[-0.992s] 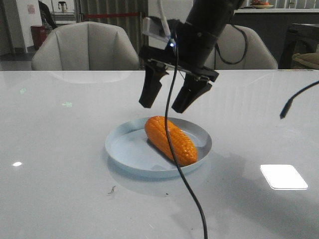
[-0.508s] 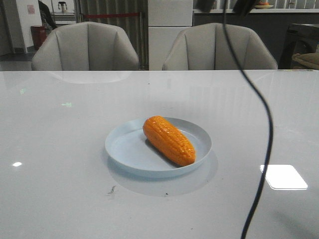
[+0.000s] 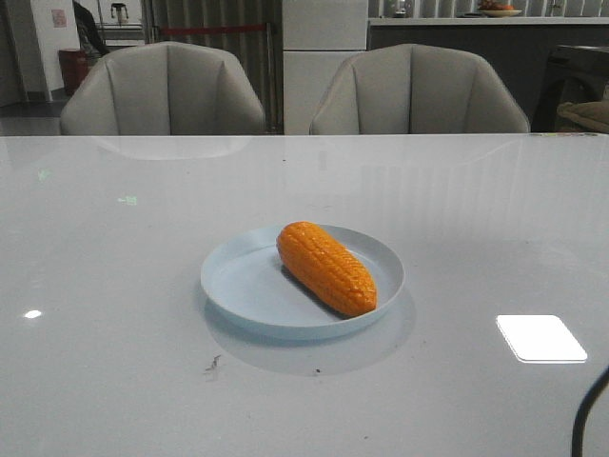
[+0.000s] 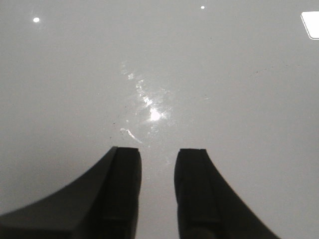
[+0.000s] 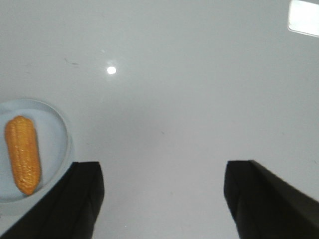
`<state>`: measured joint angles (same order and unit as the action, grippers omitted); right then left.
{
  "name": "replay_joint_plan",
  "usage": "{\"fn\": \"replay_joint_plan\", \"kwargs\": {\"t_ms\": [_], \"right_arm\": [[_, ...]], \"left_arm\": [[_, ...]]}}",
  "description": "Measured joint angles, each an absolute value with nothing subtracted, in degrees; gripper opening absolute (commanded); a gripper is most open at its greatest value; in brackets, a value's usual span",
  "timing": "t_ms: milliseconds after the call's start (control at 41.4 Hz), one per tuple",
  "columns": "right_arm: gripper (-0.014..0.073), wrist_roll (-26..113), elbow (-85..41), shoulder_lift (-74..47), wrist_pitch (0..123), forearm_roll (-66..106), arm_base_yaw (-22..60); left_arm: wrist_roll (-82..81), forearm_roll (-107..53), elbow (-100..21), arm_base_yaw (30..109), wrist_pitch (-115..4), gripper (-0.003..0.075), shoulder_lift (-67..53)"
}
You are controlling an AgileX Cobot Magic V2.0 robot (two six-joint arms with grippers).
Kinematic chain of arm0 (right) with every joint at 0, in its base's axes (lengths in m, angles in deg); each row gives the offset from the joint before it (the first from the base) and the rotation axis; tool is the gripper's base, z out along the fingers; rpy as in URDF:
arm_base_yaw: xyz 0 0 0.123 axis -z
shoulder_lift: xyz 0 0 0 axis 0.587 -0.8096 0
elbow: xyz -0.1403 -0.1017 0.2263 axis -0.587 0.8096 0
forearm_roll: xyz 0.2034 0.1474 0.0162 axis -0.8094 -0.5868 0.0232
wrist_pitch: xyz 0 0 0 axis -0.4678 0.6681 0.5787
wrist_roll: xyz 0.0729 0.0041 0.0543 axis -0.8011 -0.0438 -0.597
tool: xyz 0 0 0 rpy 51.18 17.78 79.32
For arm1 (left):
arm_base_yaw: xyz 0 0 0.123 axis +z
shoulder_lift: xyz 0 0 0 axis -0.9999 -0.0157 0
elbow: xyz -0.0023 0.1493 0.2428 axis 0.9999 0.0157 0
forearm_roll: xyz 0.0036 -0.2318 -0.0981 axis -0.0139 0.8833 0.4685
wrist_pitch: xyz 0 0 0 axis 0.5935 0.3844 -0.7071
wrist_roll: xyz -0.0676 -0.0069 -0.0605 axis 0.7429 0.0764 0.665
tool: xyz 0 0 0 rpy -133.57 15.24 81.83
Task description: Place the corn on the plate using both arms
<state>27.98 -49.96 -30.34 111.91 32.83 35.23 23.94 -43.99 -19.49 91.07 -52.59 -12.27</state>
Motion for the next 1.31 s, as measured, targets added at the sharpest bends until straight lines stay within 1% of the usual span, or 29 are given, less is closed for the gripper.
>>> {"fn": "replay_joint_plan", "kwargs": {"t_ms": [145, 266, 387, 532, 677, 1306], "right_arm": [[0.0601, 27.98, -33.86, -21.14, 104.87, 33.08, 39.40], [0.0601, 28.09, -21.70, -14.07, 100.57, 33.16, 40.43], [0.0601, 28.09, -13.00, -8.21, 98.53, 33.16, 40.43], [0.0601, 28.09, -5.43, -3.93, 96.94, 33.16, 40.43], [0.0601, 28.19, -3.20, -2.99, 95.37, 33.16, 40.43], [0.0601, 28.17, -3.20, -2.99, 95.00, 33.16, 40.43]], "left_arm": [[23.94, -43.99, -19.49, 91.07, -52.59, 0.0256, -12.27], [23.94, -43.99, -19.49, 91.07, -52.59, 0.0257, -12.27], [23.94, -43.99, -19.49, 91.07, -52.59, 0.0256, -12.27], [23.94, -43.99, -19.49, 91.07, -52.59, 0.0256, -12.27], [23.94, -43.99, -19.49, 91.07, -52.59, 0.0256, -12.27], [23.94, -43.99, -19.49, 91.07, -52.59, 0.0256, -12.27]]}}
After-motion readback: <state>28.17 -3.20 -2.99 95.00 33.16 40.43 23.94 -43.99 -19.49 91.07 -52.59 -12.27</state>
